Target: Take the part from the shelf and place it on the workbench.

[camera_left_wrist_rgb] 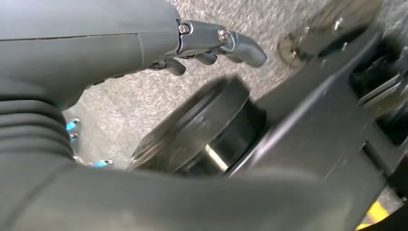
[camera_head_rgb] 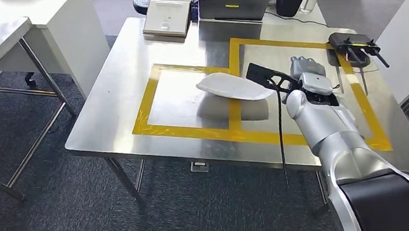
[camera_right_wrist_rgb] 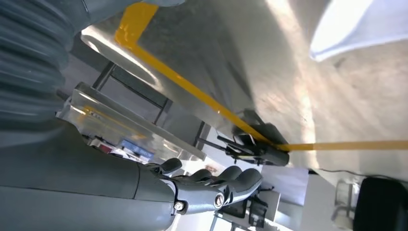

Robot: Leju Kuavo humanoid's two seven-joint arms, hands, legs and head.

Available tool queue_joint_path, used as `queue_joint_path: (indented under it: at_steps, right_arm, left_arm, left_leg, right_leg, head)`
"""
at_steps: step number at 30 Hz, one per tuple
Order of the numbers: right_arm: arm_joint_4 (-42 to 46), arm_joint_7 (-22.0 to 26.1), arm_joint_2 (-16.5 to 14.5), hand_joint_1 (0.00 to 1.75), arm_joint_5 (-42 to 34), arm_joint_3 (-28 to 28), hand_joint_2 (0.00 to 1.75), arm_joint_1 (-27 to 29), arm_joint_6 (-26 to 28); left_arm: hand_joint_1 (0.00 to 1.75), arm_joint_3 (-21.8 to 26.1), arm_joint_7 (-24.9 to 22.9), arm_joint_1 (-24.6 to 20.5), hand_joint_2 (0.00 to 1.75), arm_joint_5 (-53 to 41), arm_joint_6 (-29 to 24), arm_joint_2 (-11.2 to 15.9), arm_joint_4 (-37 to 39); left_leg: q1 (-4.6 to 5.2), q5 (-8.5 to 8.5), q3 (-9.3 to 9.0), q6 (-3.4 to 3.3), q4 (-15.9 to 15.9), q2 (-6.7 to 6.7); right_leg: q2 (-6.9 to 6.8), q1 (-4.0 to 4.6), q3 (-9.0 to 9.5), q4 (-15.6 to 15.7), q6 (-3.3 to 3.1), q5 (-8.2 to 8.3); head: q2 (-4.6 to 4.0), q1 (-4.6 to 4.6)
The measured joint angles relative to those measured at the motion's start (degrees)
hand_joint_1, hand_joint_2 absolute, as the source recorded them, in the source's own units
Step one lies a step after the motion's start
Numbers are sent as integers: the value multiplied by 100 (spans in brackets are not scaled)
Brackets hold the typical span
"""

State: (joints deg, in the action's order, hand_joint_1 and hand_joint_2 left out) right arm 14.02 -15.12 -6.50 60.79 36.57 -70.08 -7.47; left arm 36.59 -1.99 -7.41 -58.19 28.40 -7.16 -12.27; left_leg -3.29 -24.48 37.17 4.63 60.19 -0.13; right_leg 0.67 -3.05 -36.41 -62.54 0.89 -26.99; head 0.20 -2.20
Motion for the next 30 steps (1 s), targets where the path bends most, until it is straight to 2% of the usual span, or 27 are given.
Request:
queue_joint_path:
  at_steps: [1,2,4,5,6,7,8,10,11,12,14,15,16,17,18,19,20,21,22,23,24,26,27,28,30]
  right_arm:
    - [1,6,-3,0,19,0,175,0,-6]
    - [1,15,-5,0,38,0,175,-1,-12]
    - [1,31,-6,0,60,0,175,1,-19]
    - [0,34,-6,0,63,0,175,4,-20]
    - [-1,37,-6,0,63,0,175,6,-19]
    - [-1,37,-6,0,63,0,175,7,-15]
    - [-1,32,-6,0,62,0,175,7,-8]
    - [2,10,-4,0,61,0,175,1,9]
    - [5,-1,0,0,60,0,175,-4,17]
    - [8,-8,4,0,57,0,175,-12,25]
    - [10,-11,16,0,49,0,175,-21,44]
    - [9,-14,33,0,45,0,175,-22,56]
    - [8,-17,53,0,43,0,175,-22,67]
    - [7,-22,76,0,42,0,175,-22,77]
    - [5,-26,102,0,43,0,175,-21,83]
    - [4,-27,115,0,44,0,175,-18,85]
    - [0,-27,128,0,48,0,175,-13,85]
    - [-5,-25,139,0,52,0,175,-4,85]
    - [-10,-24,143,0,58,0,175,4,85]
    - [-14,-27,145,0,68,0,175,8,86]
    - [-16,-33,146,0,75,0,175,4,87]
    - [-15,-38,144,0,81,0,175,-23,95]
    - [-15,-32,143,0,80,-1,175,-38,99]
    - [-15,-25,146,0,83,-1,175,-50,99]
    - [-16,-22,159,0,95,-2,175,-69,90]
  left_arm:
    - [0,0,-10,2,0,-3,1,-2,2]
    - [0,-1,-18,2,0,-3,1,-4,3]
    - [0,-1,-26,-5,0,-4,1,-5,3]
    - [0,-1,-28,-7,0,-4,1,-5,3]
    - [0,-1,-30,-8,0,-5,1,-5,3]
    - [0,-1,-31,-7,0,-7,1,-5,3]
    - [0,-1,-32,-8,0,-10,1,-6,3]
    - [0,-1,-38,-18,0,-31,1,0,1]
    - [0,-1,-42,-26,0,-45,1,1,-1]
    - [0,-1,-47,-36,0,-63,1,2,-2]
    - [0,-1,-60,-48,0,-95,0,3,-5]
    - [0,-1,-64,-53,0,-108,0,5,-7]
    - [0,-1,-68,-56,0,-117,0,14,-10]
    - [0,-1,-67,-61,0,-120,1,23,-13]
    - [0,-1,-66,-67,0,-121,1,33,-15]
    - [0,-1,-67,-71,0,-122,1,45,-18]
    - [0,-1,-69,-74,0,-121,1,54,-19]
    - [0,-1,-72,-75,0,-121,1,60,-19]
    - [0,-1,-72,-76,0,-120,0,65,-19]
    - [0,-1,-71,-78,0,-120,0,70,-19]
    - [0,-1,-69,-82,0,-119,-1,73,-19]
    - [0,-1,-74,-95,0,-119,0,76,-19]
    - [0,-1,-80,-105,0,-120,0,76,-19]
    - [0,-1,-86,-114,0,-125,1,76,-18]
    - [0,-1,-92,-128,0,-137,1,78,-17]
  left_leg:
    - [-5,-140,64,-2,142,8]
    - [3,-354,157,-19,394,15]
    - [55,-844,385,-67,1131,17]
    - [86,-999,458,-94,1439,16]
    - [121,-1055,451,-135,1592,15]
    - [158,-1013,347,-192,1551,15]
    - [197,-909,156,-259,1338,13]
    - [285,-793,-370,-413,626,22]
    - [329,-753,-549,-453,352,29]
    - [369,-745,-641,-480,167,38]
    - [417,-616,-595,-491,70,44]
    - [410,-544,-574,-509,18,53]
    - [397,-456,-549,-538,-30,61]
    - [377,-360,-509,-572,-74,70]
    - [364,-275,-454,-595,-94,79]
    - [362,-205,-373,-618,-98,79]
    - [361,-133,-284,-624,-96,81]
    - [360,-67,-195,-619,-94,85]
    - [358,1,-101,-612,-90,88]
    - [354,68,-8,-599,-82,92]
    - [350,127,73,-580,-67,95]
    - [356,221,199,-521,-23,94]
    - [361,259,228,-486,-4,94]
    - [364,301,241,-450,-2,92]
    - [351,372,254,-379,-19,85]
  right_leg:
    - [-4,7,-35,9,-62,37]
    - [-8,25,-71,27,-113,82]
    - [-8,86,-161,48,-177,175]
    - [-8,122,-214,51,-196,221]
    - [-8,163,-275,51,-213,270]
    - [-8,201,-336,51,-225,319]
    - [-7,236,-393,51,-234,369]
    - [-9,282,-480,61,-233,473]
    - [-16,283,-497,78,-214,524]
    - [-26,272,-504,103,-181,580]
    - [-43,244,-494,184,-98,695]
    - [-44,234,-504,209,-62,713]
    - [-44,236,-532,181,-35,636]
    - [-42,237,-588,48,-9,451]
    - [-42,232,-663,-196,8,178]
    - [-43,233,-747,-523,26,-113]
    - [-43,228,-818,-882,47,-333]
    - [-43,226,-839,-1153,63,-432]
    - [-44,223,-780,-1272,77,-413]
    - [-46,221,-625,-1202,86,-312]
    - [-50,218,-362,-934,91,-204]
    - [-53,229,196,-231,57,-200]
    - [-50,238,364,19,18,-251]
    - [-44,253,427,141,-31,-294]
    - [-45,257,396,195,-127,-215]
  head:
    - [0,-4]
    - [0,-11]
    - [0,-19]
    - [0,-20]
    - [0,-21]
    - [0,-21]
    - [0,-22]
    - [0,-17]
    - [0,-15]
    - [0,-15]
    - [0,-21]
    - [0,-24]
    - [0,-21]
    - [0,-16]
    - [0,-12]
    - [0,-8]
    - [0,-5]
    - [0,-4]
    - [0,-3]
    - [0,-3]
    - [0,-3]
    - [0,-12]
    - [0,-17]
    - [0,-24]
    - [0,-24]
